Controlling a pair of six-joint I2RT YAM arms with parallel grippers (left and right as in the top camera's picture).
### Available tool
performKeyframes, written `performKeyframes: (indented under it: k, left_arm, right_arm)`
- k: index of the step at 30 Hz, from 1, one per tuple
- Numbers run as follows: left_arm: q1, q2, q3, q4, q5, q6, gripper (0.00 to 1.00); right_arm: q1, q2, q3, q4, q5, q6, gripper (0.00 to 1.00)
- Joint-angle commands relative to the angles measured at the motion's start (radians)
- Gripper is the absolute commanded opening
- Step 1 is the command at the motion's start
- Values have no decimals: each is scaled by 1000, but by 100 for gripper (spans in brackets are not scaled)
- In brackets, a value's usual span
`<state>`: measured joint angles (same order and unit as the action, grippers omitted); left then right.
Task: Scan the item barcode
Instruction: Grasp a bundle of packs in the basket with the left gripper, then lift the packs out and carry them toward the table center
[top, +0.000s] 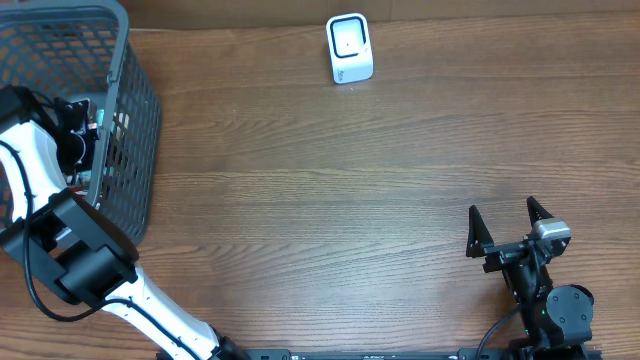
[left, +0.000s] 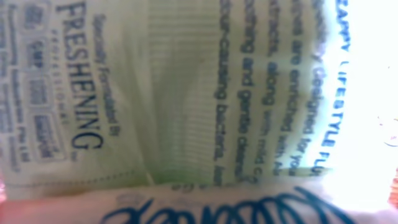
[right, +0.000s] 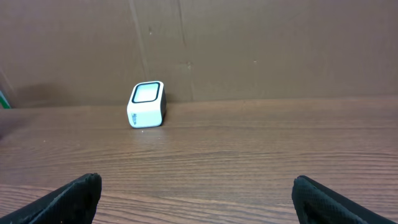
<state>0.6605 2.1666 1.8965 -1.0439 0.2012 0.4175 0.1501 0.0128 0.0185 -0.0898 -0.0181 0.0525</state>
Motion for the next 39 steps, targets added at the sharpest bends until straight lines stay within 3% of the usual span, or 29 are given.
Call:
performKeyframes:
  k: [1,14,17,20,27,33,39]
  left_arm:
    - [-7,-117,83,4,6,-54,38]
    - [-8,-474,237,9,2,-271,38]
    - [-21,-558,244,5,2,-337,35]
    - [-63,-628,244,-11,2,-415,26]
    - [-273,-717,244,-129,-19,-461,22]
    - [-503,-706,230,-286,-153,-584,34]
    - [-746,-664,177,-386,-243,-686,30]
  right_arm:
    - [-6,-10,-10,6,8,-1,100]
    - [-6,-10,-10,6,8,-1,100]
    - [-6,-10,-10,6,8,-1,100]
    - [-6,-10,-11,6,8,-1,100]
    - [-6,-10,-11,6,8,-1,100]
    - [-6,-10,-10,6,8,-1,100]
    - [-6,-10,-11,6,8,-1,100]
